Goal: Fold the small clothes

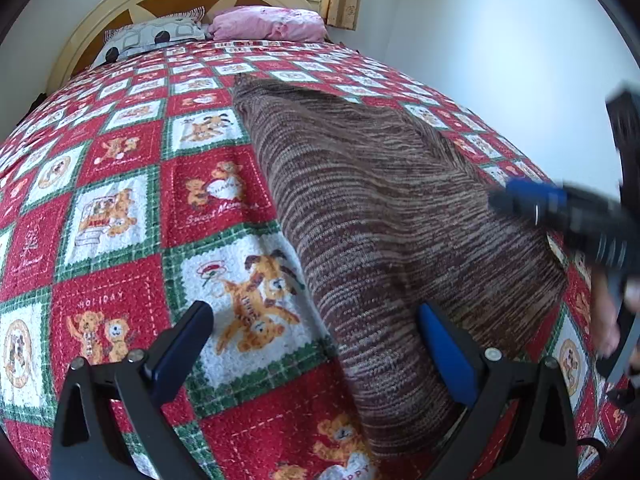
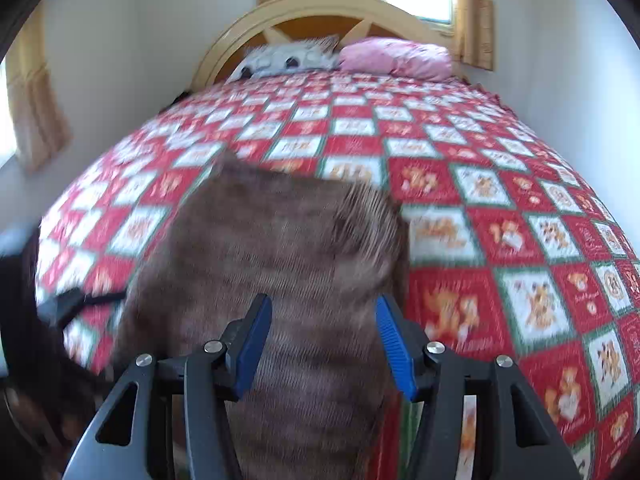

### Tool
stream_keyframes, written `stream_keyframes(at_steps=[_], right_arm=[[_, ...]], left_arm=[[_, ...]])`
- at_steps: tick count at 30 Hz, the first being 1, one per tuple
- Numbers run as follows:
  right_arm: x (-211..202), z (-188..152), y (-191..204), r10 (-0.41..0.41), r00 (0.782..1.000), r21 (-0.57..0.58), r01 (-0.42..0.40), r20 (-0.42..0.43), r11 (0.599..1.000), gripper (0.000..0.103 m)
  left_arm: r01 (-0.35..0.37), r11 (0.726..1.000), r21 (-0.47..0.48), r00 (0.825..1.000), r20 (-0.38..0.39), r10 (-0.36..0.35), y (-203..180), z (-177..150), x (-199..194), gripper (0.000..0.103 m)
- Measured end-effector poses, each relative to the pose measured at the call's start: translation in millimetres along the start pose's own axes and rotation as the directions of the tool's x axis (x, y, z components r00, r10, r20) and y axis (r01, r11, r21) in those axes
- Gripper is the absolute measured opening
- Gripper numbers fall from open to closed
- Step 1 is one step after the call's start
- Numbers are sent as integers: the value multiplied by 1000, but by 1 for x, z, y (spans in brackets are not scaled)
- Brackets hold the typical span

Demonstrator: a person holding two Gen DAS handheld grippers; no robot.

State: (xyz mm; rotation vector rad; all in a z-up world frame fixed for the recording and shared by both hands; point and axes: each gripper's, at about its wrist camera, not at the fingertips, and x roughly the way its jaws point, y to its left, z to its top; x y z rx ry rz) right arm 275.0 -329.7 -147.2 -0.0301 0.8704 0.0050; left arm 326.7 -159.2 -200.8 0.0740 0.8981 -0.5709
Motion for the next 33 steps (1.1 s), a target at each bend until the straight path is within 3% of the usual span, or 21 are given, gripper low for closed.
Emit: stream_keyframes(at_steps=[3, 6, 10, 13, 17, 19, 22, 24, 28, 30, 33], right_arm=[[12, -23, -15, 27, 999, 53, -25, -45, 998, 55], [6, -20, -21, 39, 997, 60, -36, -59, 998, 55], [-28, 10, -10, -59, 996, -18, 60, 60, 998, 55], [-37, 42, 10, -12, 993, -68, 20, 113, 997, 55], [-6, 76, 55, 66, 995, -176, -51, 78, 983, 53], [23, 89, 77, 64, 997, -209, -56, 31, 976, 43], [73, 98, 97, 64, 996, -233, -76, -60, 970, 42], [106, 95, 105, 21, 992, -262, -53, -124, 964, 42], [106, 99, 100, 62, 992, -210, -85, -113, 974, 43], [93, 97, 94, 80, 991, -222, -101, -104, 970, 43], [66, 96, 63, 128, 991, -135, -132, -39, 982, 44]], left_arm=[[-2, 1000, 3, 1000, -8, 2, -1, 0, 1, 103], [-14, 1000, 15, 1000, -9, 14, -3, -1, 1, 103], [-36, 999, -8, 999, 39, 37, -1, -6, -13, 103], [-55, 998, -30, 996, 73, 57, 2, -7, -20, 103], [-57, 998, -35, 998, 21, 57, 5, -7, -10, 103], [-35, 999, -39, 999, 5, 35, 7, -6, -7, 103], [-14, 999, -50, 1000, -4, 14, 10, -6, -5, 103], [-4, 999, -50, 1000, -3, 4, 11, -6, -5, 103], [10, 999, -52, 1000, -1, -10, 11, -6, -5, 103], [19, 998, -53, 1000, 4, -19, 12, -7, -9, 103], [37, 997, -65, 998, 58, -33, 14, -9, -21, 103]])
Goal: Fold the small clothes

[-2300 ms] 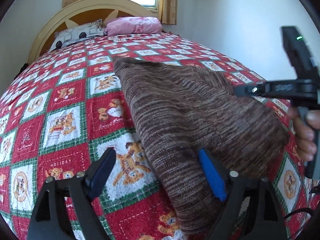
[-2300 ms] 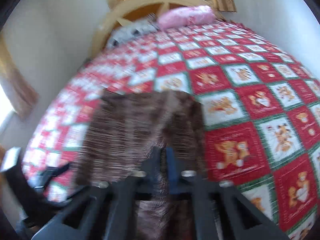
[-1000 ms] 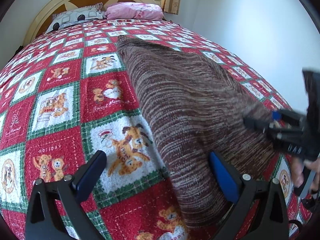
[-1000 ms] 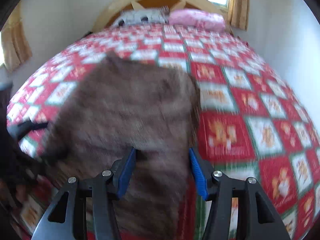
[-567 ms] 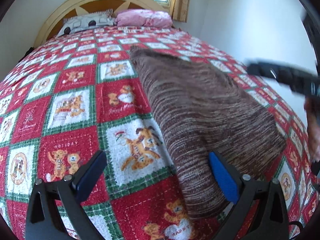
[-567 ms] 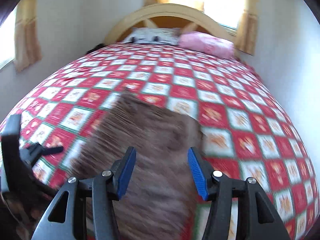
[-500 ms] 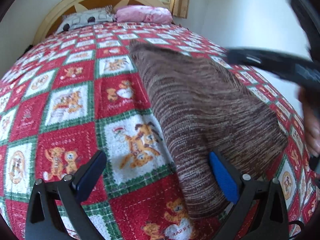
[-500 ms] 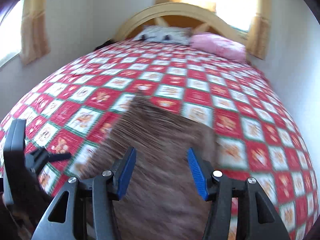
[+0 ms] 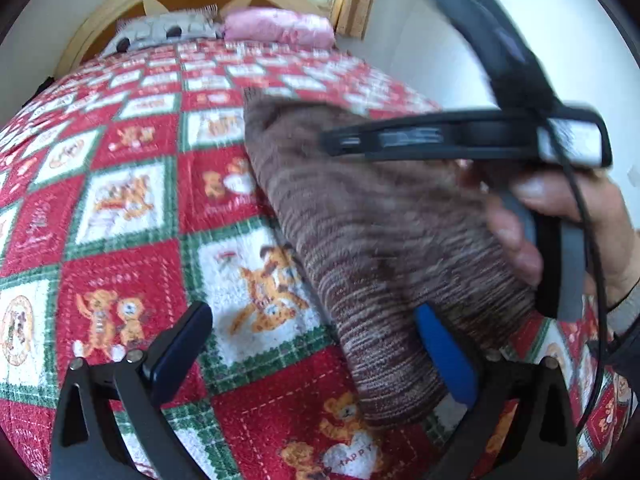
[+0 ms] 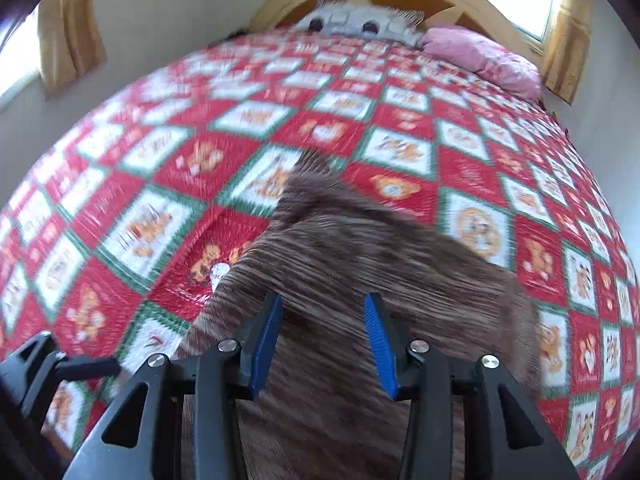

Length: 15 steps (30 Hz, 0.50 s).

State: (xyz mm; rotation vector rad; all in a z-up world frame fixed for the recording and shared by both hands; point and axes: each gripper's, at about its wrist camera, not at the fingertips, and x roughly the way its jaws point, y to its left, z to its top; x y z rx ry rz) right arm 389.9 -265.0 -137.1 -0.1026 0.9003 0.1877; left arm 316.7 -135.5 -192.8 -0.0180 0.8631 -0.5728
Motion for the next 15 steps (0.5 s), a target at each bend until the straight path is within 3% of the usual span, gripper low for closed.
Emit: stream_keyframes(at_steps=[2, 4, 7, 12, 15], right_arm=[[-20, -12, -22, 5, 1000, 78, -7, 23, 997, 44], [-32, -28, -38, -3, 1000, 109, 0, 23, 994, 44], [-21, -61, -49, -97, 989, 65, 105, -113, 992, 43], [-63, -94, -63, -36, 999, 189, 33, 13, 982, 43], [-57, -114, -64, -33, 999, 190, 38, -29, 981, 43]], left_arm=[[7, 1000, -7, 999, 53, -6, 1, 0, -10, 103], [-11, 1000, -18, 998, 57, 12, 3, 0, -9, 103], [-30, 999, -25, 999, -29, 29, 4, 0, 9, 103], [-22, 999, -26, 1000, -5, 22, 6, 3, 6, 103], [-11, 999, -45, 999, -33, 9, 8, 2, 12, 103]])
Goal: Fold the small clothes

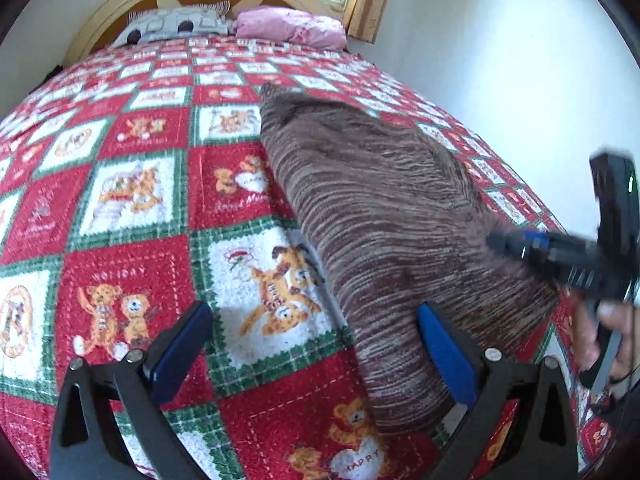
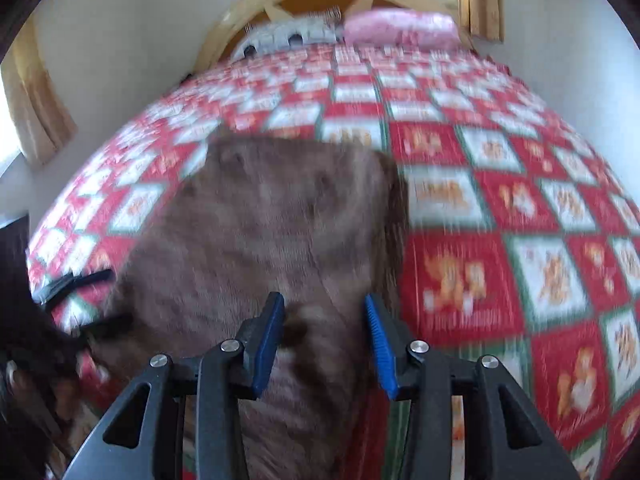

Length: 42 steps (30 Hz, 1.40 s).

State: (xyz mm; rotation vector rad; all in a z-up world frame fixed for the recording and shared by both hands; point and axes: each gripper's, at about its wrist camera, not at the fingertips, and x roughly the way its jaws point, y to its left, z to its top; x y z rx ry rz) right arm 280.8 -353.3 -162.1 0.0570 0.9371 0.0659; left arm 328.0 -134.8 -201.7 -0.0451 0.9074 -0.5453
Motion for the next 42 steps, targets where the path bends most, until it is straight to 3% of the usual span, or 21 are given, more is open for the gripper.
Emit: stream_keyframes(at_steps=[4, 10, 11, 13, 17, 20, 24, 32, 35, 37, 38, 41, 42], right_arm=[[-6, 6, -18, 86, 996, 100, -87, 14, 991, 43], [-7, 38, -37, 96, 992, 140, -106, 81, 984, 46], [-1, 47, -44, 117, 990, 170, -129, 77, 977, 49], [16, 59, -54, 143, 989, 216, -149, 41, 965, 66], [50, 67, -70, 125, 992, 252, -121, 1, 960, 66], [60, 68, -80, 145, 989, 282, -150, 39, 948, 66], [66, 75, -76, 139, 990, 251, -144, 38, 957, 66], [78, 74, -76, 198, 976, 259, -215, 93, 942, 66], [79, 74, -79, 219, 970, 267, -239, 101, 934, 60], [81, 73, -84, 255, 961, 286, -276, 110, 918, 44], [82, 72, -86, 268, 957, 295, -290, 114, 910, 42], [83, 70, -89, 284, 951, 306, -308, 121, 901, 38], [83, 70, -88, 286, 951, 302, -309, 120, 902, 35]], left_arm=[[-1, 1000, 8, 1000, 5, 1, -1, 1, 0, 103], [-16, 999, -27, 1000, 23, 17, 2, 1, -2, 103], [-21, 999, -29, 1000, 19, 22, 3, 1, -1, 103], [-35, 999, -35, 999, 16, 35, 1, 3, 0, 103], [-74, 997, 0, 997, -8, 74, -9, 6, 5, 103], [-88, 996, 34, 996, -16, 89, -15, 6, 9, 103], [-61, 997, 36, 997, -36, 62, -21, 10, 15, 102], [-32, 996, 86, 997, -62, 37, -36, 10, 20, 96], [-22, 994, 103, 997, -73, 30, -39, 9, 22, 96], [-2, 994, 107, 997, -83, 11, -41, 10, 23, 95], [16, 994, 107, 996, -89, -7, -42, 10, 23, 94], [87, 992, 94, 989, -126, -75, -44, 9, 26, 81], [89, 992, 88, 989, -123, -78, -44, 8, 26, 81]])
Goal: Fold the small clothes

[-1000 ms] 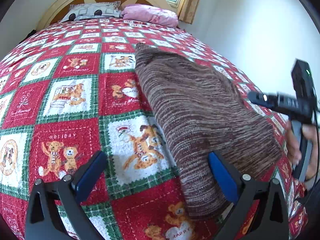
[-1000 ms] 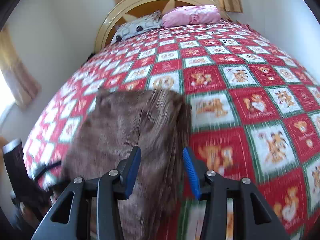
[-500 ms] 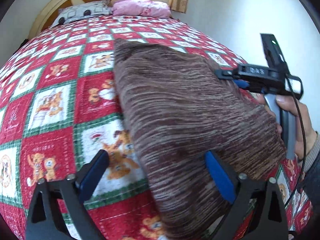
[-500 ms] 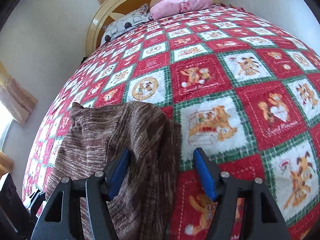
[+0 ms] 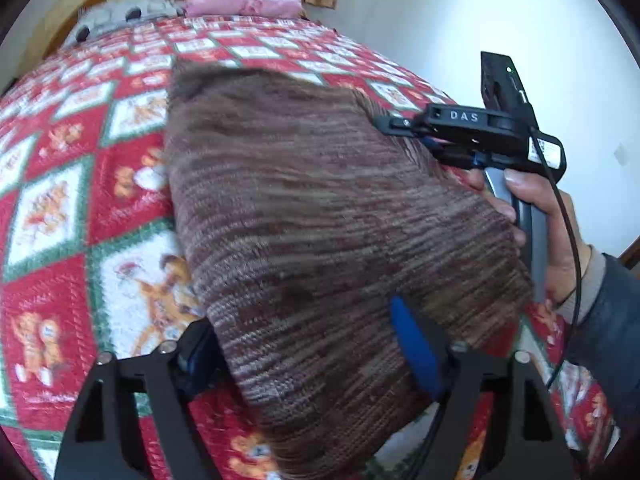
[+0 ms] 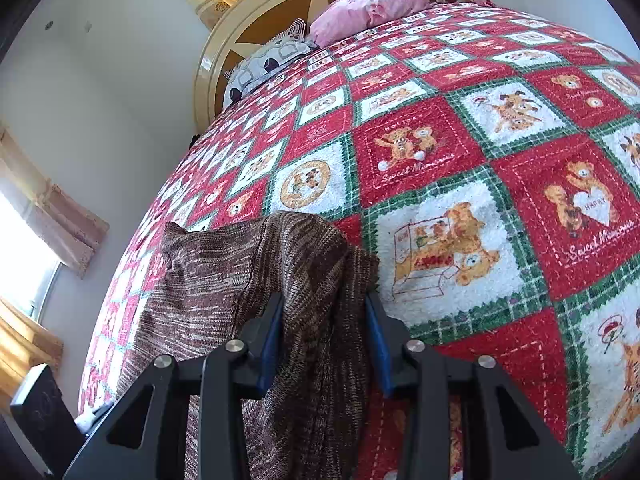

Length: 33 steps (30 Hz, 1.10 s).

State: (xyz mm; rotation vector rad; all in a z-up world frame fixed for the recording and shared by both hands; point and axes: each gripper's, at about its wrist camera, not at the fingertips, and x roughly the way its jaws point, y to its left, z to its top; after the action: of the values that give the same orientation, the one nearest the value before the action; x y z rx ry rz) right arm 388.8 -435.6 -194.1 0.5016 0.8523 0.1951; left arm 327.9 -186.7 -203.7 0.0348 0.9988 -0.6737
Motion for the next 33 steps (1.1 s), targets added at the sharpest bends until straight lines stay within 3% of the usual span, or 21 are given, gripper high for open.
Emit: stream_keyframes(at_steps=[6, 10, 13, 20, 33], right_arm=[[1, -1, 2, -3, 1000, -11, 3, -2, 1000, 32], [0, -1, 5, -24, 1000, -37, 24, 0, 999, 27], [0, -2, 11, -39, 999, -67, 39, 8, 997, 21], [-12, -2, 26, -67, 997, -114, 71, 45, 991, 17], [-51, -14, 84, -16, 994, -154, 33, 110, 988, 17]], left_arm=[[10, 1000, -15, 1000, 6, -10, 1, 1, -1, 77], [11, 1000, -25, 1000, 17, -11, 3, -1, -5, 69], [13, 999, -36, 999, 35, -12, 5, 1, -6, 58], [-2, 1000, -25, 996, 90, 4, 3, 1, -22, 22], [-33, 999, 2, 982, 188, 32, -4, -10, -81, 18]])
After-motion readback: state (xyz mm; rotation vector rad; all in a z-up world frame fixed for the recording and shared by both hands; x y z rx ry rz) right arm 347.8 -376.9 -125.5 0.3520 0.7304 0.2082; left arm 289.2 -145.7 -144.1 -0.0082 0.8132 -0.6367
